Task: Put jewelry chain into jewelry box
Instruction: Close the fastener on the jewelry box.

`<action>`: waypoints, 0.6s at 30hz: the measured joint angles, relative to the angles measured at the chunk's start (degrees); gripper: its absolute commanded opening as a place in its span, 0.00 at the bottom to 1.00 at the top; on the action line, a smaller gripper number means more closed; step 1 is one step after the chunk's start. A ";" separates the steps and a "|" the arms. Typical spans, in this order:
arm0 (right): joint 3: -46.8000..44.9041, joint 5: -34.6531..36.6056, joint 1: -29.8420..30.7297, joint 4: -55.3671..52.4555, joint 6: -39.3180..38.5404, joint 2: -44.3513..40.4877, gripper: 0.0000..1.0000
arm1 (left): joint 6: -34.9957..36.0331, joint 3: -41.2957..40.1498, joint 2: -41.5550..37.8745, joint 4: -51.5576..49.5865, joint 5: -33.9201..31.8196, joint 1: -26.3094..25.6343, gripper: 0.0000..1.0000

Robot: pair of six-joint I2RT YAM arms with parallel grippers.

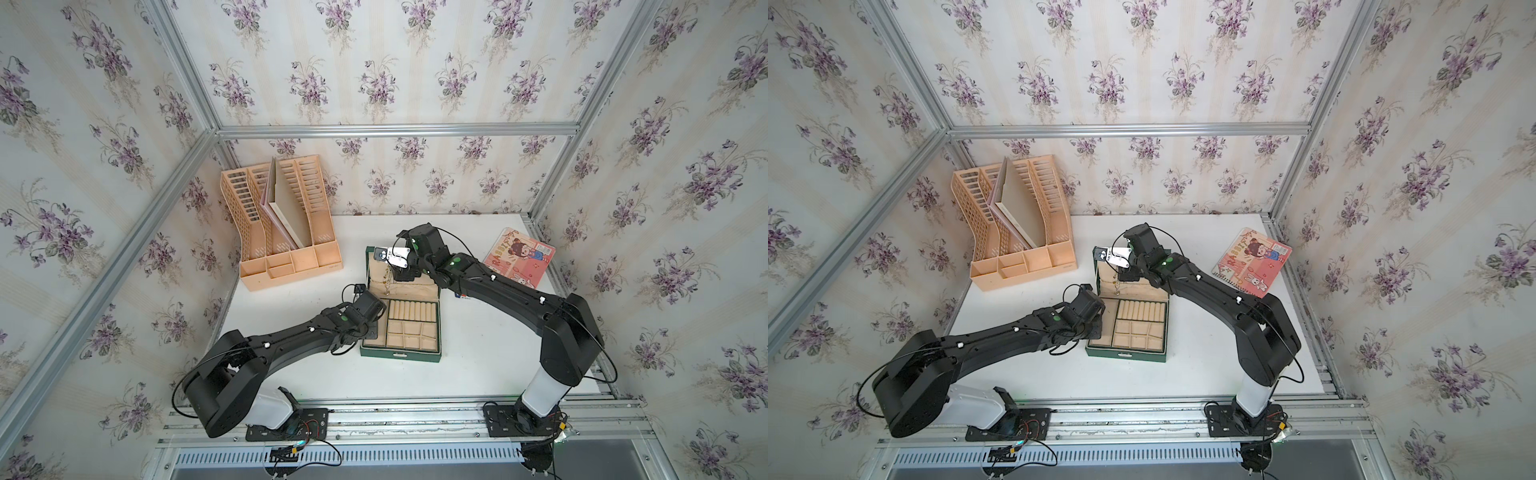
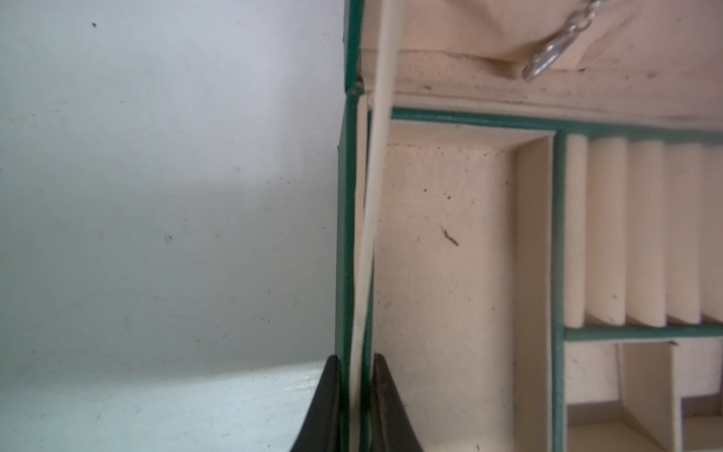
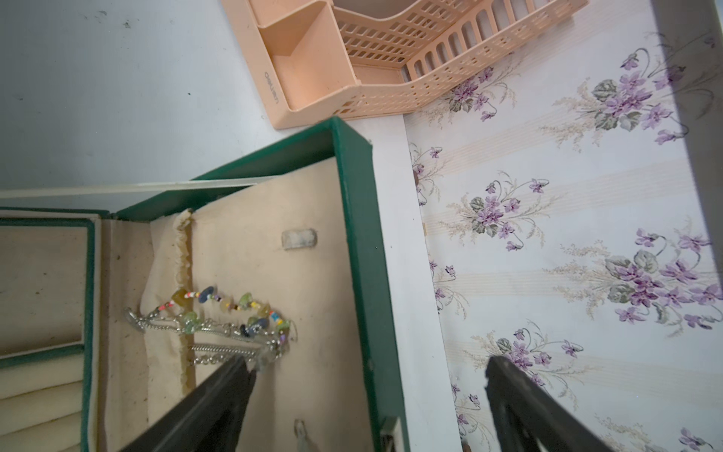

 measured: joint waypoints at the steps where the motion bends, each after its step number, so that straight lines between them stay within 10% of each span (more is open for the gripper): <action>1: 0.00 -0.33 -0.11 -0.39 -0.37 0.00 0.98 | 0.00 -0.04 0.00 0.07 0.00 0.00 0.00; 18: -0.42 -0.94 -1.25 -0.50 -1.81 1.20 0.85 | 0.00 -0.20 -0.20 0.33 0.00 0.00 0.00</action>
